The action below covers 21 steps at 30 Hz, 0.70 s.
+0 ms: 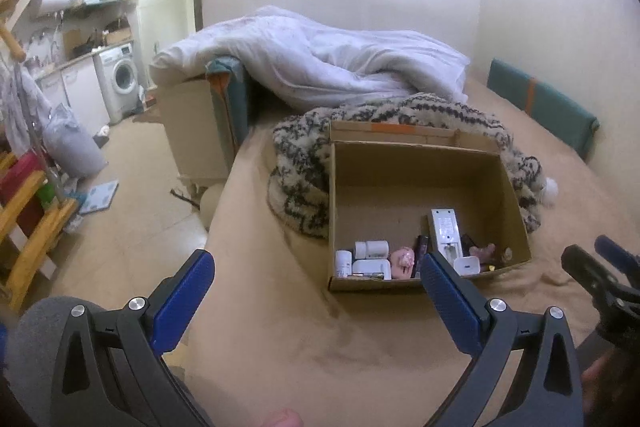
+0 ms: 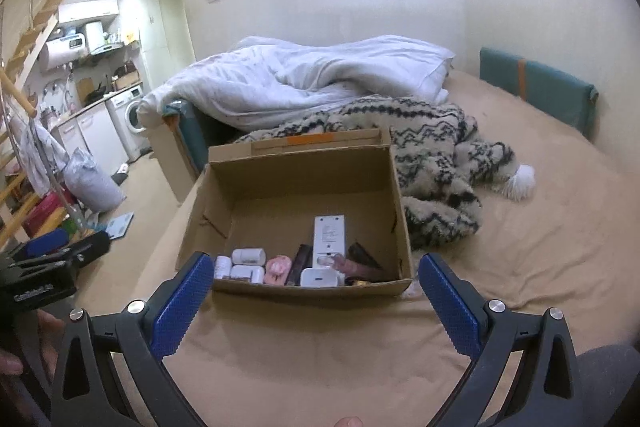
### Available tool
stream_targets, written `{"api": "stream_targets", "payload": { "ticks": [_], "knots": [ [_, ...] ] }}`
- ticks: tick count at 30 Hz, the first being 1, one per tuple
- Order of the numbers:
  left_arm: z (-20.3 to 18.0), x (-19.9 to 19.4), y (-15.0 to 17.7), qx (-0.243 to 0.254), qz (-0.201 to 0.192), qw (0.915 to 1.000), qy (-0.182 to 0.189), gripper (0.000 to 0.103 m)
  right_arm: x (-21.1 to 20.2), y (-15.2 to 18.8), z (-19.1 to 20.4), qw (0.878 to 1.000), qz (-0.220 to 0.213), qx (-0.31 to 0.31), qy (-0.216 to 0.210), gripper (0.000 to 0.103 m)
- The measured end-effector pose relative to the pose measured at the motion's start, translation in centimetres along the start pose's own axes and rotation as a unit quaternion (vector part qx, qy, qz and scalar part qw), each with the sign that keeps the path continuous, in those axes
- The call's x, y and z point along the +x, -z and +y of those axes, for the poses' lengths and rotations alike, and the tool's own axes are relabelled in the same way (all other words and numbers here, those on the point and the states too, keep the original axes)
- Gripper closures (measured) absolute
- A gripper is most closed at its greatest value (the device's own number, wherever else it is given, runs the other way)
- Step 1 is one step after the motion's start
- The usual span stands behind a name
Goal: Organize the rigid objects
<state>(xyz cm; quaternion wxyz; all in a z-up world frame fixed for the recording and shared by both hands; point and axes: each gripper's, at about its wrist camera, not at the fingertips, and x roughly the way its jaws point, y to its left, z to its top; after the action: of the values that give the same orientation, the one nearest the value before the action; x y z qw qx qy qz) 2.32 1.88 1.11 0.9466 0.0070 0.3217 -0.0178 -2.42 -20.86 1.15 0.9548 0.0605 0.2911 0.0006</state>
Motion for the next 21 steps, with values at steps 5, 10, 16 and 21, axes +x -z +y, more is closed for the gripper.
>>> {"api": "stream_targets", "payload": {
  "ticks": [5,10,16,21],
  "knots": [
    [-0.04,-0.09,0.19,0.004,0.003,1.0000,0.003,0.000,0.00,0.05,-0.01,1.000,0.003,-0.001,0.002,0.000],
    [0.18,0.03,0.22,-0.004,0.008,1.0000,0.002,0.000,0.08,0.05,0.14,1.000,0.007,-0.001,0.000,0.000],
    [0.12,0.13,0.25,-0.003,0.009,0.9999,0.003,0.000,0.07,0.07,0.20,1.000,0.008,-0.002,0.000,0.000],
    [-0.02,0.18,0.38,0.003,0.007,1.0000,0.006,0.000,0.17,0.05,0.16,1.000,0.011,-0.002,-0.003,0.000]
  ]
}}
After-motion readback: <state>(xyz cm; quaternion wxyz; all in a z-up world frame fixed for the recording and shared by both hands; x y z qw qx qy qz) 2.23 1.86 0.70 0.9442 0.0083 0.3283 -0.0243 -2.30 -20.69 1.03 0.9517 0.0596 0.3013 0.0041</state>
